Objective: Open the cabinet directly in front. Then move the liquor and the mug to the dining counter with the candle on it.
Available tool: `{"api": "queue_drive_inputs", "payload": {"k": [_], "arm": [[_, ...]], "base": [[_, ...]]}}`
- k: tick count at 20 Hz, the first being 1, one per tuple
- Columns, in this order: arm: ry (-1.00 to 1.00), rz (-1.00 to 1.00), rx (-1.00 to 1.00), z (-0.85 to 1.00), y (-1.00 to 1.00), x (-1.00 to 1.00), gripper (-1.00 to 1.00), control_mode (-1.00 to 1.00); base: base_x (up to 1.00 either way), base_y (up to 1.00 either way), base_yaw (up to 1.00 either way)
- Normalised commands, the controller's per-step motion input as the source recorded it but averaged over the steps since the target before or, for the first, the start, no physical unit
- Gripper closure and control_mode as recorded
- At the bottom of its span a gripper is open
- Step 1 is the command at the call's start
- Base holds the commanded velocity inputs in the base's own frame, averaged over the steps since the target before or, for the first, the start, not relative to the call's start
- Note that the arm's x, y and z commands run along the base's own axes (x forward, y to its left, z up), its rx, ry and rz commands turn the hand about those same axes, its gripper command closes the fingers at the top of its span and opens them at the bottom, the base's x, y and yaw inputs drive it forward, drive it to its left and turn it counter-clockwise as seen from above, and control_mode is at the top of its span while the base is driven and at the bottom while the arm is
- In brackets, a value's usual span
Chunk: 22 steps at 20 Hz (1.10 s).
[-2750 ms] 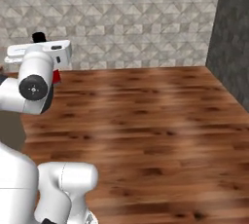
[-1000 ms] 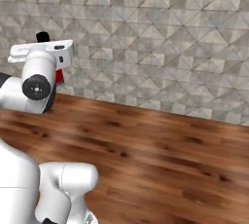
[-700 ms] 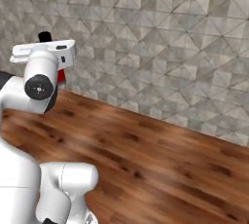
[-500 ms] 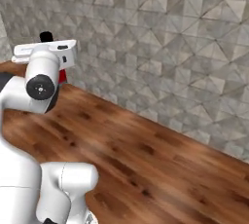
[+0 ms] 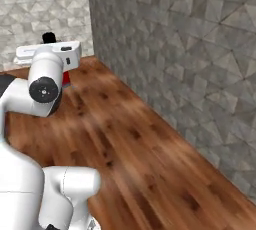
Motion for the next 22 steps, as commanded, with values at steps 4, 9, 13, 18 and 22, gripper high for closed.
{"api": "queue_drive_inputs", "payload": {"k": [4,9,13,18,22], "arm": [[0.0,0.0,0.0,0.0,0.0,0.0,1.0,1.0],[0.0,0.0,0.0,0.0,0.0,0.0,1.0,1.0],[0.0,0.0,0.0,0.0,0.0,0.0,1.0,1.0],[0.0,0.0,0.0,0.0,0.0,0.0,1.0,1.0],[0.0,0.0,0.0,0.0,0.0,0.0,1.0,1.0]], "base": [[1.0,-0.14,0.68],[1.0,-0.52,0.53],[1.0,-0.98,0.33],[1.0,-0.97,0.28],[1.0,-0.52,0.24]]}}
